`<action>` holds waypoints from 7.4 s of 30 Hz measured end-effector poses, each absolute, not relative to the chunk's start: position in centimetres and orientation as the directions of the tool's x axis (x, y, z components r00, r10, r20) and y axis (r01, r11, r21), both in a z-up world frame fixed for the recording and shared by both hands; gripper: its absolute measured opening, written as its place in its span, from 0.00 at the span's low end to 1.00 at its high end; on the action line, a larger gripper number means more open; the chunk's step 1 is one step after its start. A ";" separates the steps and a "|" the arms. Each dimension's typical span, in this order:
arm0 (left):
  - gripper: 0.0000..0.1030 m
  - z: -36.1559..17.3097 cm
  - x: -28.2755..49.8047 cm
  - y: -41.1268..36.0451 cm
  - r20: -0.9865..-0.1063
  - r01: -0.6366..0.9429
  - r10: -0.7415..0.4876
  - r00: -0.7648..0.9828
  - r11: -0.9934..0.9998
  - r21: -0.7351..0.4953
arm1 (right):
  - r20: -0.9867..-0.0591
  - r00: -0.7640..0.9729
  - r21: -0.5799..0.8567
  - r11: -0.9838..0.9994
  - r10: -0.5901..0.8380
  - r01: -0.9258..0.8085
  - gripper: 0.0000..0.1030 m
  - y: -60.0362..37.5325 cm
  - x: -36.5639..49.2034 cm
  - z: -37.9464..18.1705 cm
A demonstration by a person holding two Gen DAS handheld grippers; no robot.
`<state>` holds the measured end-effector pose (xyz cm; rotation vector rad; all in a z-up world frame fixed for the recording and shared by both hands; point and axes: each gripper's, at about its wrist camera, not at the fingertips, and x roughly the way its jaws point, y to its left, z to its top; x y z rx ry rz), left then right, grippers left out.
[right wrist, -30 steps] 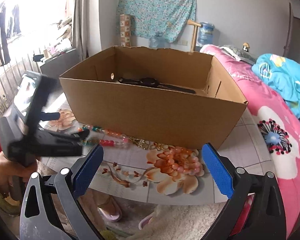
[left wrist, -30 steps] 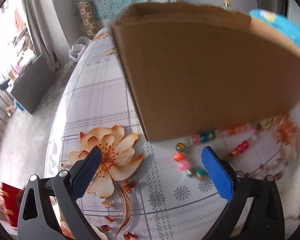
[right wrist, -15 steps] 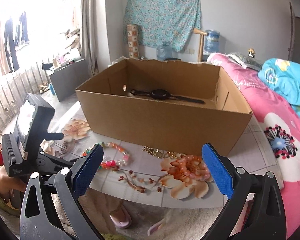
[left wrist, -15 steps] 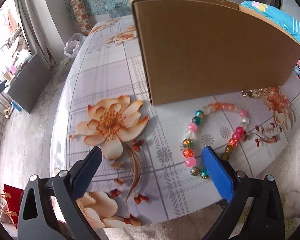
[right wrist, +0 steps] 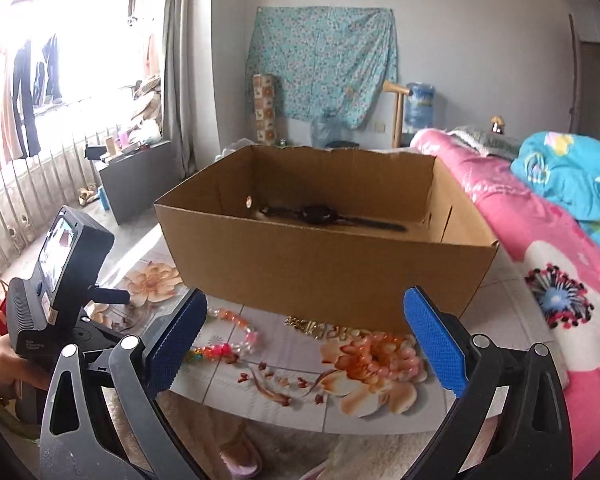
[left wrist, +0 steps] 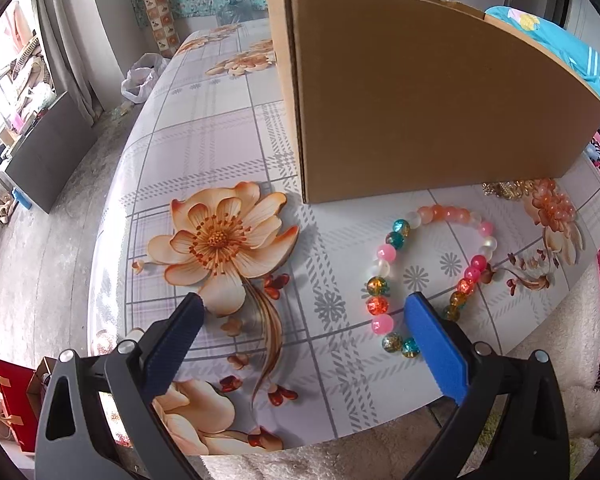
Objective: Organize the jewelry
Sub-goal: 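Move right tool down to the bead bracelet and close on it, then close left tool on the bead bracelet while right tool holds it, then lift the bead bracelet with both tools and carry it over the box, then open both tools to drop the bracelet in the box, then withdraw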
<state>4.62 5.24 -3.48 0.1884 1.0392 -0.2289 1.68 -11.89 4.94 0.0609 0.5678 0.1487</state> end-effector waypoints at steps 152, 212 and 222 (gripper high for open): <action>0.09 1.7 1.8 -0.1 -0.782 0.447 -0.281 0.556 0.895 -0.004 | -0.729 0.537 0.340 0.905 0.425 -0.254 0.07 -11.3 6.4 1.7; 0.47 7.6 3.7 1.4 -0.588 0.557 -0.545 0.597 0.810 -0.184 | -0.664 0.428 0.588 0.781 0.614 -0.208 0.27 -22.1 9.3 5.2; 0.47 4.2 6.0 -1.4 -0.664 0.475 -0.451 0.596 0.865 -0.160 | -0.628 0.523 0.644 0.762 0.575 -0.065 0.26 -24.8 12.0 3.3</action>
